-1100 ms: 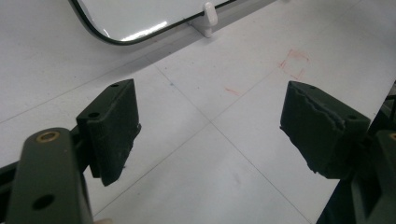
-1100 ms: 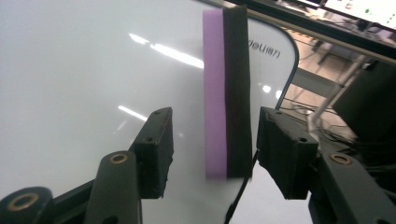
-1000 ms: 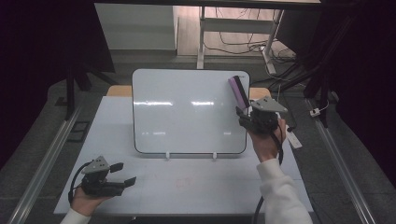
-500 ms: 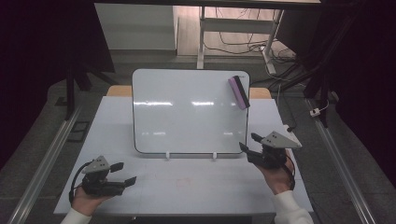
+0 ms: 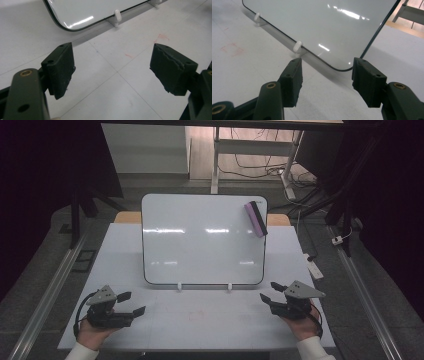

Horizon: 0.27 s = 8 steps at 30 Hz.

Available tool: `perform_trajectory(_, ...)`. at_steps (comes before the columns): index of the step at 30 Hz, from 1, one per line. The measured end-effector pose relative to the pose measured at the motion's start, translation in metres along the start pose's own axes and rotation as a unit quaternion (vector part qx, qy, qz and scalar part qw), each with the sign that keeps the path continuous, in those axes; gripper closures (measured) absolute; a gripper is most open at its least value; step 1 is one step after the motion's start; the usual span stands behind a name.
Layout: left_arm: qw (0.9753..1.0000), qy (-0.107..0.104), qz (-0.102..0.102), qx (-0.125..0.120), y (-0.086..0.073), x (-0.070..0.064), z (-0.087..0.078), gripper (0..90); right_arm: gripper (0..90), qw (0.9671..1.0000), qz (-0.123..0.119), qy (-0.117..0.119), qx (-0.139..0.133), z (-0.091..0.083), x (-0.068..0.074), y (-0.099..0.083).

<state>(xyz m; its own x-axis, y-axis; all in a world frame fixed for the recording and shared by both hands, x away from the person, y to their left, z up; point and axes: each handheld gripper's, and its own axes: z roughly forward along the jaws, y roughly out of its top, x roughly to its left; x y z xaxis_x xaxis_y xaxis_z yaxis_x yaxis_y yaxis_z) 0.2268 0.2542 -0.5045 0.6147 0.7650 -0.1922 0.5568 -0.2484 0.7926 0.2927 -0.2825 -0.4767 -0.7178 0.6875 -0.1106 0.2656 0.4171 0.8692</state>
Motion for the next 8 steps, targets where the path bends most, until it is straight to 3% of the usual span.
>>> perform_trajectory(8, 1.0, 0.002, 0.003, -0.001, 0.001, 0.0007, 0.0002, 20.7, 40.3, 0.9999, -0.004, 0.01, -0.001, 0.0021, 0.0022, -0.0019)
